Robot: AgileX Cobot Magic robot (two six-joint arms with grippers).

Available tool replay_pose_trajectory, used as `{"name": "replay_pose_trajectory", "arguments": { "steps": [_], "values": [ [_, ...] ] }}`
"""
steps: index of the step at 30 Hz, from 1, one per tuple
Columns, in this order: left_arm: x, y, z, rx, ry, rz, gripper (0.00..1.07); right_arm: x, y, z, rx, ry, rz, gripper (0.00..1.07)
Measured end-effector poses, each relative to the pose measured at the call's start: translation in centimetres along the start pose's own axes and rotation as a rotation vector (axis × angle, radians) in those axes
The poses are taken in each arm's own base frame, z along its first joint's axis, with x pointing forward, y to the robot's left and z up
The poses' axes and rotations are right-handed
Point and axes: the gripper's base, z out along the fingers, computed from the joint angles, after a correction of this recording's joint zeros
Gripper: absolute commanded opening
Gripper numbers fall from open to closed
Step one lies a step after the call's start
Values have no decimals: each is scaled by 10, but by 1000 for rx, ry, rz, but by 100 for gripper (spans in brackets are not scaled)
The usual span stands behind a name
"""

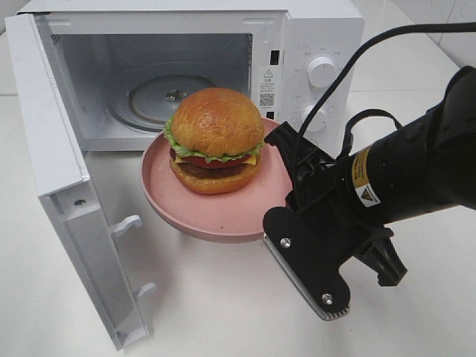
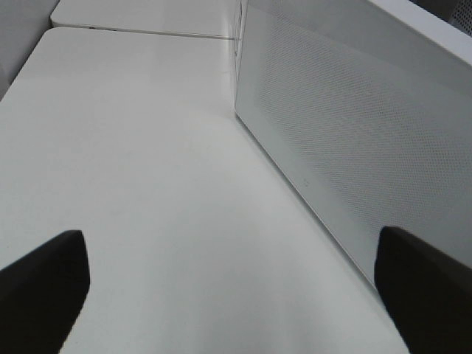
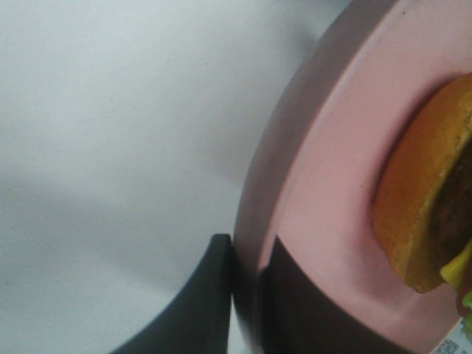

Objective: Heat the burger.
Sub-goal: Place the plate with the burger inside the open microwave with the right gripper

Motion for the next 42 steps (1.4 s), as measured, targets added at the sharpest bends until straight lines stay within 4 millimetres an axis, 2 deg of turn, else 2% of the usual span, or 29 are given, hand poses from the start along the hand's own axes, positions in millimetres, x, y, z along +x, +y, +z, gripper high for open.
{"name": "replay_pose_trajectory", "arguments": {
  "steps": [5, 25, 42],
  "values": [
    [0, 0, 0, 0, 0, 0, 98, 6, 2, 1, -17, -27, -1, 4],
    [0, 0, 0, 0, 0, 0, 98, 6, -2, 2, 16, -43, 0, 2],
    [0, 0, 0, 0, 0, 0, 98, 7, -41, 36, 13, -15, 38, 2]
  ]
}}
